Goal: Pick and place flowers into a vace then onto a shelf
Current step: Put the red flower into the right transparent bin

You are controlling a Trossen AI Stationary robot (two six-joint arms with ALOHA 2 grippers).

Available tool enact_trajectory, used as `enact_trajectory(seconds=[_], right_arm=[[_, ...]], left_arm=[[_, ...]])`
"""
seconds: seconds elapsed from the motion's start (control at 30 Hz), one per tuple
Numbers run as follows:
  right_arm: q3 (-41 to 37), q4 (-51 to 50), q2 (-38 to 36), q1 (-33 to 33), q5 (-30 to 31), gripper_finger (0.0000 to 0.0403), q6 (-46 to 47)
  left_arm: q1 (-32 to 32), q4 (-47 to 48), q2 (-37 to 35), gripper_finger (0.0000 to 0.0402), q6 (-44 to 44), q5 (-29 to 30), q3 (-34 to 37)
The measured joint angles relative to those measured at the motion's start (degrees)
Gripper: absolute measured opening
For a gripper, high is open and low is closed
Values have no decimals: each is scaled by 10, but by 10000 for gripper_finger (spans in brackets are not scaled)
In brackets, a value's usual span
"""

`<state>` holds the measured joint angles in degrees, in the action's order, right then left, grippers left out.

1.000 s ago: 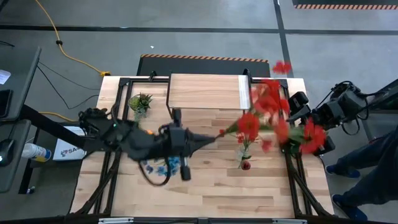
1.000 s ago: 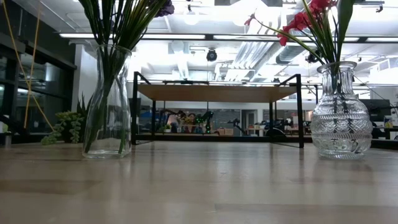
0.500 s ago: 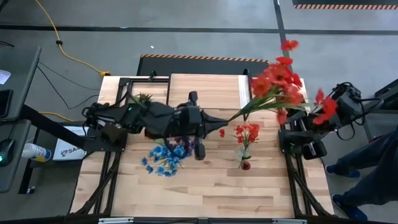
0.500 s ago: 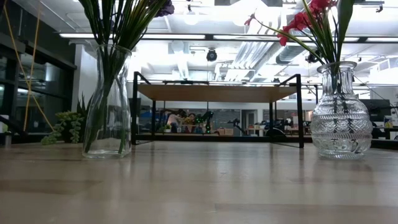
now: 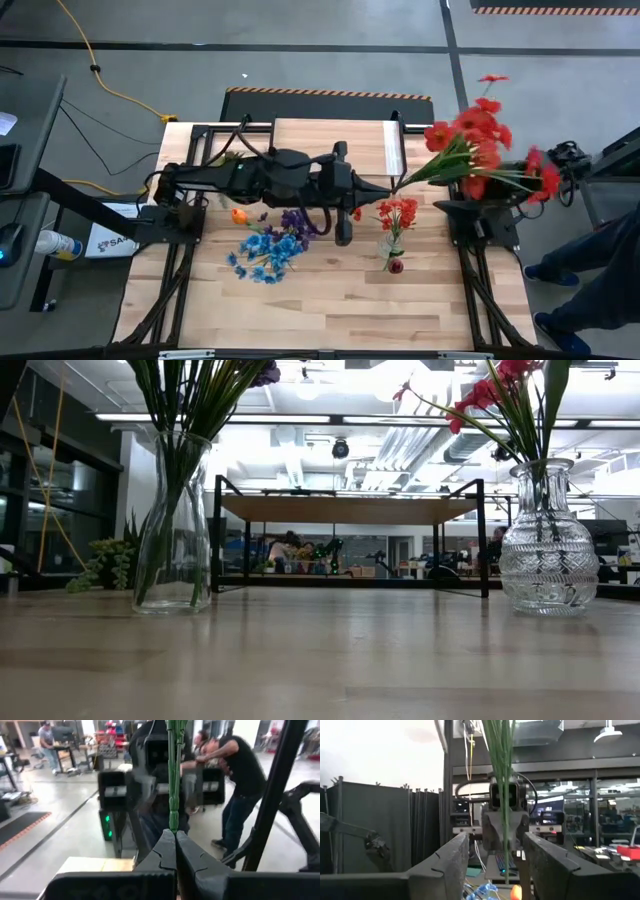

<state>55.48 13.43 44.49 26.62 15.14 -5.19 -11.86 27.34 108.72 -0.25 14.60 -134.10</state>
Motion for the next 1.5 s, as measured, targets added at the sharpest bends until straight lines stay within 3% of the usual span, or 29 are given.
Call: enact_trajectory(seconds=[0.4,0.73,1.5], right_arm=[[0,41,48,-119,-117,230,71],[0,73,71,-172,-193,253,127],[0,83,70,-200,-191,251,123]], left_arm=[[7,5,4,26,0,-18,0],[7,24,6,26,-2,8,0],[13,27,19,26,-30,-2,-2]])
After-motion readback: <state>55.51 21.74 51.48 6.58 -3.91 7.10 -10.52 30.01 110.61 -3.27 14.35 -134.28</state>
